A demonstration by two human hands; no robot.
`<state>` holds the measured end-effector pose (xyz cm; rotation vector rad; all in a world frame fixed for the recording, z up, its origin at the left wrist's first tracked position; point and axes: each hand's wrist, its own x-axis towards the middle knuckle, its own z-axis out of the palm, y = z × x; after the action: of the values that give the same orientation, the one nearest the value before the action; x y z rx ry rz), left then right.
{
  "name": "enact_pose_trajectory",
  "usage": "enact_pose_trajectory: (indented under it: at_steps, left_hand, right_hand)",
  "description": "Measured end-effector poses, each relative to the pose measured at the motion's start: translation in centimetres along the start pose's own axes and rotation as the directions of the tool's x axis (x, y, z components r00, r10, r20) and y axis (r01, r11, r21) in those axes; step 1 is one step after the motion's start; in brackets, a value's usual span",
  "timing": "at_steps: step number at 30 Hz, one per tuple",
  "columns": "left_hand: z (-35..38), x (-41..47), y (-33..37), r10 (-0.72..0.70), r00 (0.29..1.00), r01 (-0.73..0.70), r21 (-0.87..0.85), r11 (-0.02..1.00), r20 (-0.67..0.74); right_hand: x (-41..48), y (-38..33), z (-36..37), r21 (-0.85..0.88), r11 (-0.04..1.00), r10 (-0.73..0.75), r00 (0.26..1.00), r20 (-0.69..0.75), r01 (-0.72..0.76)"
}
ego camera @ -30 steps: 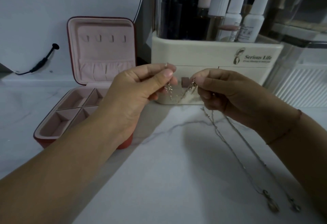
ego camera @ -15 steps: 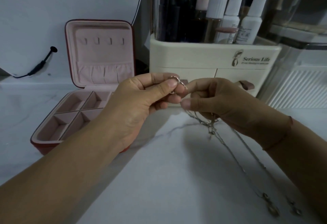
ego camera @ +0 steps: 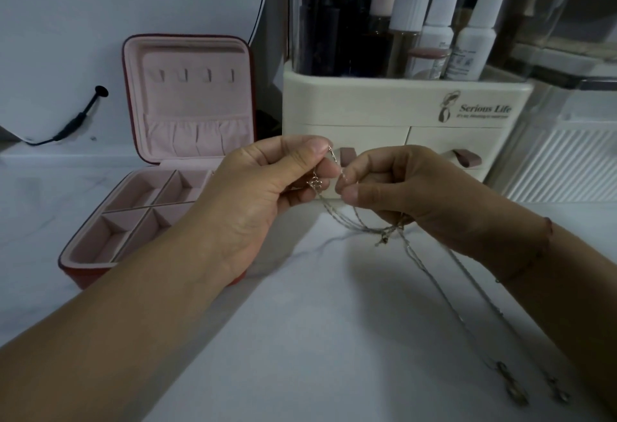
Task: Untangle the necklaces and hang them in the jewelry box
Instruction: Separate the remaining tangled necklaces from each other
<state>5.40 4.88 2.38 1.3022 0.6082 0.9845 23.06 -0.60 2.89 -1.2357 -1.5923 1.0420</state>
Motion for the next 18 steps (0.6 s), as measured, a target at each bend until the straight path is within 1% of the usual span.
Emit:
enact_pose_trajectory:
  at_steps: [2, 4, 6, 10, 15, 18]
  left_hand:
    - [0.0, 0.0, 0.1, -0.001, 1.000, 0.001, 0.010, 1.000, -0.002]
    - [0.1, 0.0, 0.0, -0.003, 1.000, 0.003, 0.017, 1.000, -0.015]
    - [0.1, 0.0, 0.0, -0.004, 1.000, 0.004, 0.002, 1.000, -0.029]
    - [0.1, 0.1, -0.1, -0.005, 1.000, 0.005, -0.033, 0.999, -0.018]
    - [0.3, -0.1, -0.1, 0.001, 1.000, -0.001, -0.047, 0.999, 0.010]
    - [0.3, 0.0, -0.1, 0.004, 1.000, -0.002, -0.067, 0.998, 0.018]
  right_hand:
    - [0.0, 0.0, 0.1, -0.037, 0.999, -0.004, 1.000, -0.006, 0.004]
    - [0.1, 0.0, 0.2, -0.073, 0.997, -0.019, 0.999, -0.043, 0.016]
    - [0.1, 0.1, 0.3, -0.071, 0.996, -0.056, 0.997, -0.062, 0.051]
    - [0.0, -0.1, 0.4, -0.083, 0.992, -0.103, 0.994, -0.047, 0.099]
    - [0.1, 0.1, 0.9, -0.156, 0.984, -0.094, 0.994, -0.055, 0.084]
    - [0.1, 0.1, 1.1, -0.133, 0.989, -0.075, 0.996, -0.053, 0.068]
